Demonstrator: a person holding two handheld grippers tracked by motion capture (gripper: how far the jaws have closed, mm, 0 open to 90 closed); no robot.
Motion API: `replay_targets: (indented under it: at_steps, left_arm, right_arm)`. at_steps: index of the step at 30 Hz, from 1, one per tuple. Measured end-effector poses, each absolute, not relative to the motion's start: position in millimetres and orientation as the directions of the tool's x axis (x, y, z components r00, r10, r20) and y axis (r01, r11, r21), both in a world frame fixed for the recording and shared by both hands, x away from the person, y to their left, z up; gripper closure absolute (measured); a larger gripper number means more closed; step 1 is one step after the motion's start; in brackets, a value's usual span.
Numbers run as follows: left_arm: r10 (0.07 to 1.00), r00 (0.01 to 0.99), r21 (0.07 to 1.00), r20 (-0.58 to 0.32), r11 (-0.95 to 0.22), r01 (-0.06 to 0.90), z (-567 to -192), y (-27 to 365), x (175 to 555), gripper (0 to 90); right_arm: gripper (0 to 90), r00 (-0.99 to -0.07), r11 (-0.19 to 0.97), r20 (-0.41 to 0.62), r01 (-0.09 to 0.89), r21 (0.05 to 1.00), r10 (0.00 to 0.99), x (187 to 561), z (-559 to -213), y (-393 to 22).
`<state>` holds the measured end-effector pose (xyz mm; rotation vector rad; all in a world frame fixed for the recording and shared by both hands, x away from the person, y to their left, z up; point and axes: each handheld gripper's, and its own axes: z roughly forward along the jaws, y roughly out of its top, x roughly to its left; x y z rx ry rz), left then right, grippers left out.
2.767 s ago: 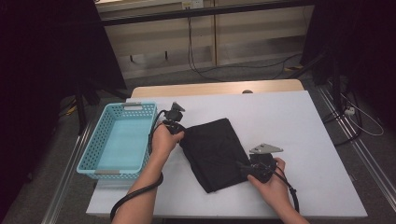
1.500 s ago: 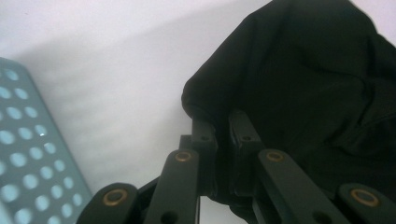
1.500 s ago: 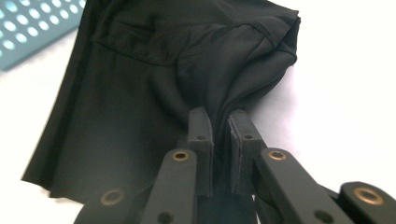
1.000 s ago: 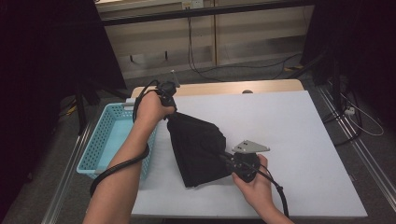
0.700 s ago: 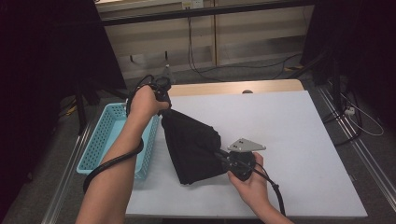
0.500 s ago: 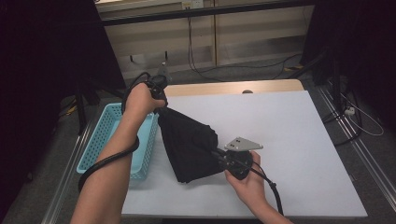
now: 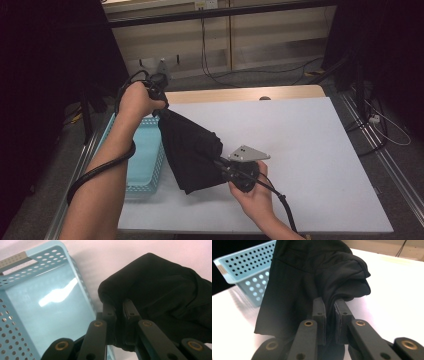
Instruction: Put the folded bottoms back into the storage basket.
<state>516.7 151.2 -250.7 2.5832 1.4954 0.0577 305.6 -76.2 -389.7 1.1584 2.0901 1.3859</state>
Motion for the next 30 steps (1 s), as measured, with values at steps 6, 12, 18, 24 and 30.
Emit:
replay_targets:
  at_steps: [6, 12, 18, 24, 30]
  left_arm:
    - [0.869, 0.492, 0.158, -0.043, -0.481, 0.862, -238.3, 161.2, 519.0, 83.3]
    - [0.873, 0.486, 0.163, -0.041, -0.474, 0.865, -227.3, 166.5, 521.0, 83.3]
    - [0.875, 0.483, 0.167, -0.032, -0.472, 0.866, -216.9, 170.9, 522.1, 83.3]
    - [0.878, 0.478, 0.171, -0.027, -0.467, 0.868, -204.6, 178.3, 522.3, 83.3]
    - [0.885, 0.465, 0.166, -0.016, -0.456, 0.874, -197.6, 184.3, 522.8, 83.3]
  right_arm:
    - [81.2, -0.596, 0.167, 0.129, 0.415, 0.894, 0.793, 309.8, -384.0, -69.8]
    - [81.2, -0.605, 0.165, 0.127, 0.404, 0.9, 0.786, 313.6, -378.7, -64.9]
    - [81.2, -0.609, 0.152, 0.131, 0.391, 0.908, 0.782, 316.9, -371.8, -61.4]
    - [81.2, -0.618, 0.155, 0.12, 0.372, 0.915, 0.777, 321.4, -362.3, -56.3]
    - [81.1, -0.626, 0.155, 0.116, 0.362, 0.919, 0.772, 322.5, -356.6, -49.4]
